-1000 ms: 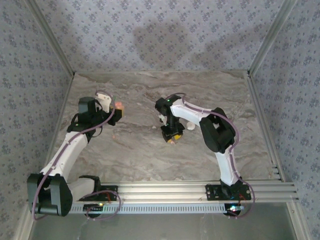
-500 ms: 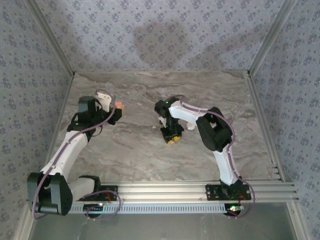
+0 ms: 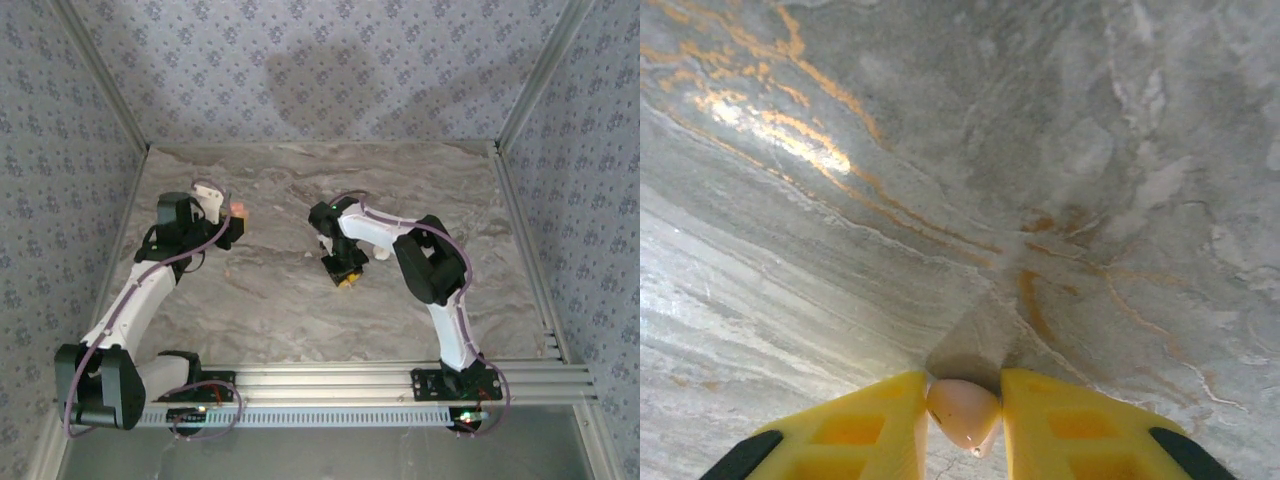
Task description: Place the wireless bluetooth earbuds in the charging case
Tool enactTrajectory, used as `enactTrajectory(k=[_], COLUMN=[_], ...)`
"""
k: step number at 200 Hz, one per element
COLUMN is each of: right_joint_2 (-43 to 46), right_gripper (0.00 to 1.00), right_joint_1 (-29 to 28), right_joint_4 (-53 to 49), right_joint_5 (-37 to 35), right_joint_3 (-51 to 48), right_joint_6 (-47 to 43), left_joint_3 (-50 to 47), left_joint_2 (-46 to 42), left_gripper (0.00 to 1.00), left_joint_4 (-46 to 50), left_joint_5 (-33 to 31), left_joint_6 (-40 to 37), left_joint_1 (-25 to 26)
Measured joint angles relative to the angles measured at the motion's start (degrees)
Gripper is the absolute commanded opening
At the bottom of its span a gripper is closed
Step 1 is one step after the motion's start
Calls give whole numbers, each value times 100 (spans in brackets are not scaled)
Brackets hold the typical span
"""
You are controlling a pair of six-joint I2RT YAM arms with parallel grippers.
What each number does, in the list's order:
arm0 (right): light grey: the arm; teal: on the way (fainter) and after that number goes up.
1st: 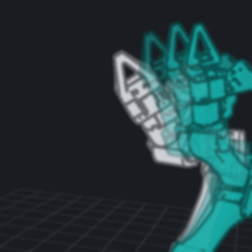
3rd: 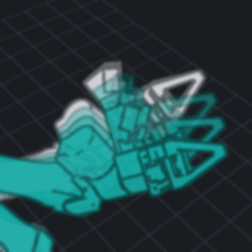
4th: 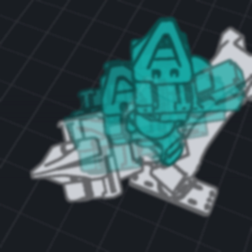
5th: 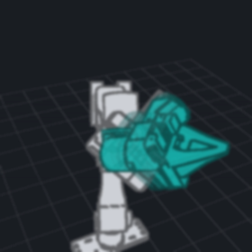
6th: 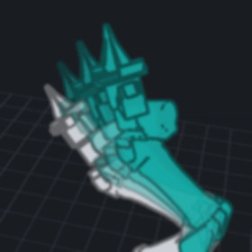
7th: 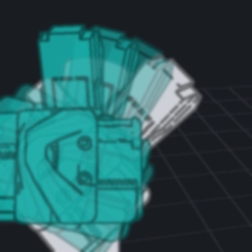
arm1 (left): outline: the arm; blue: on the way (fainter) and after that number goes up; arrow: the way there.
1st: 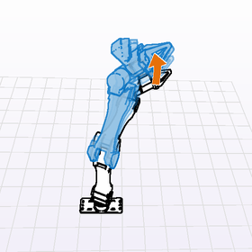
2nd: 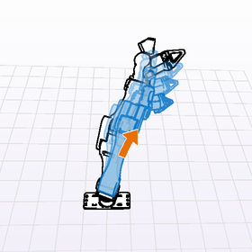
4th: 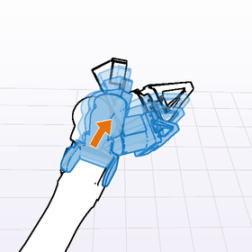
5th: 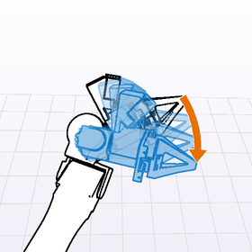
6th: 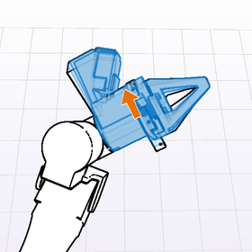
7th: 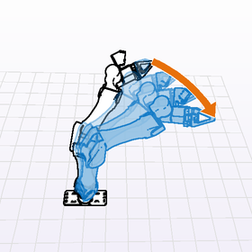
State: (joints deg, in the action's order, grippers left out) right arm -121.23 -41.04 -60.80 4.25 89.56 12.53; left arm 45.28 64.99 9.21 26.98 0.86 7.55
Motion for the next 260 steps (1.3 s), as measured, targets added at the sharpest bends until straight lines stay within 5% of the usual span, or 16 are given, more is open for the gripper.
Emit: enactTrajectory(k=[45, 137, 205, 260], right_joint_2=[732, 4002, 4889, 5021], right_gripper=[22, 22, 22, 22], right_joint_1=[22, 592, 409, 146], right_joint_4=[577, 3595, 5215, 6124], right_joint_5=[-94, -13, 476, 872], right_joint_3=[-664, -2240, -2723, -3060], right_joint_6=[210, 649, 374, 179], left_joint_3=[-227, -1360, -1360, -1102], left_joint_2=[-92, 59, 649, 826], left_gripper=[14, 13, 11, 11], left_joint_4=[-614, -3394, -4476, -4784], left_joint_5=[136, 455, 732, 822], left_joint_6=[-76, -319, -1054, -1158], left_joint_1=[358, 1576, 2221, 2258])
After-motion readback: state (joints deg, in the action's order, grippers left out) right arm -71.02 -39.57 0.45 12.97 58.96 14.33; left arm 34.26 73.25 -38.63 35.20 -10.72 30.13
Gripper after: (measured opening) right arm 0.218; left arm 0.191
